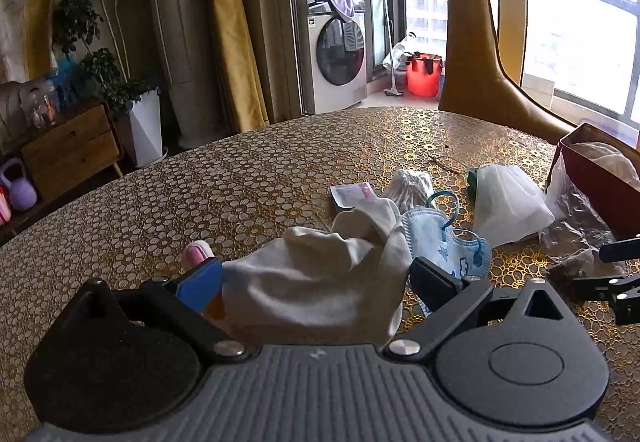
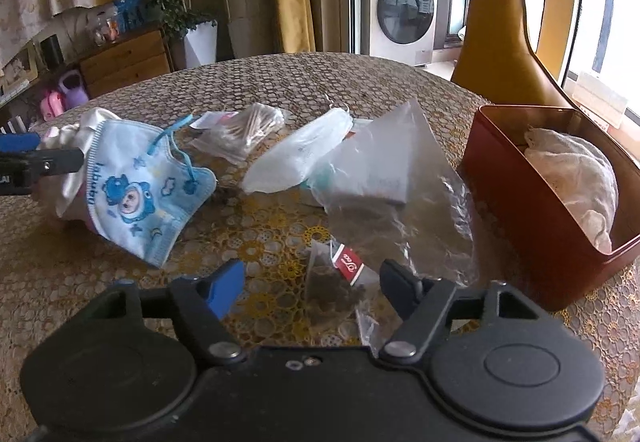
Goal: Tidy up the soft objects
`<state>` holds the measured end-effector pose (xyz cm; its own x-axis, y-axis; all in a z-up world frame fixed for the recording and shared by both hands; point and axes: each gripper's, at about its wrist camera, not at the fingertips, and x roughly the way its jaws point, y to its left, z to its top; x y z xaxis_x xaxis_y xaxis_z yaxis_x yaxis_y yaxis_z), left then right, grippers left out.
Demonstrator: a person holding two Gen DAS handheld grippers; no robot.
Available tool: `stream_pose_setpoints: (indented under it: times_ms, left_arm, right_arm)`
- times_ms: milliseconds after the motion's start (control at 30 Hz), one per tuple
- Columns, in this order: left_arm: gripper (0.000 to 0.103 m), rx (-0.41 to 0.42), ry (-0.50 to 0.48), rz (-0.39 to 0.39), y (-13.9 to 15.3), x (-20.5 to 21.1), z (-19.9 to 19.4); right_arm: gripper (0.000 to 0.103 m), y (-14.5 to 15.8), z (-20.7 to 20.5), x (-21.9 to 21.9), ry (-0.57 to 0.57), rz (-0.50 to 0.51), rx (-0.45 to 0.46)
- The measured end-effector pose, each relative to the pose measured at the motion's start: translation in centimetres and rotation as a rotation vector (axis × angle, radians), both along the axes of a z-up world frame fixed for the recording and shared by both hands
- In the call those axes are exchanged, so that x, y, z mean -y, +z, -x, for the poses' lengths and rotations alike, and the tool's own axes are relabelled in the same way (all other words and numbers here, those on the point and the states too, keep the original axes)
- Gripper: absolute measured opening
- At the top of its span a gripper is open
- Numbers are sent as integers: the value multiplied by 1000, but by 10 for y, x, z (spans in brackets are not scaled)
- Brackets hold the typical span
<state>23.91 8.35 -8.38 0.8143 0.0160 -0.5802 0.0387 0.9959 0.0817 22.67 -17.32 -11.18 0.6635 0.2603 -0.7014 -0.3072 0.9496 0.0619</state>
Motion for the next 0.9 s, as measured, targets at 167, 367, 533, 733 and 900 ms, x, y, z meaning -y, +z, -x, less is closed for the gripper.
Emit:
stream_pose_setpoints:
  times_ms: [167, 367, 533, 733, 900]
  left_arm:
    - [78, 17, 10, -33, 1, 1, -1]
    - [47, 45, -1, -82, 3, 6, 2]
    - [30, 50, 9, -65, 7, 4, 3]
    - [10, 40, 25, 12, 15, -6, 1]
    - [7, 36, 37, 76, 26, -15, 2]
  right_arm:
    - [63, -5, -3, -5, -5, 23, -4]
    - [43, -9, -5, -7, -22, 45, -11]
    - [29, -10, -4, -9, -35, 58, 0]
    - [16, -3, 0, -3, -53, 34, 27]
    - [12, 11, 10, 2, -43, 0, 57]
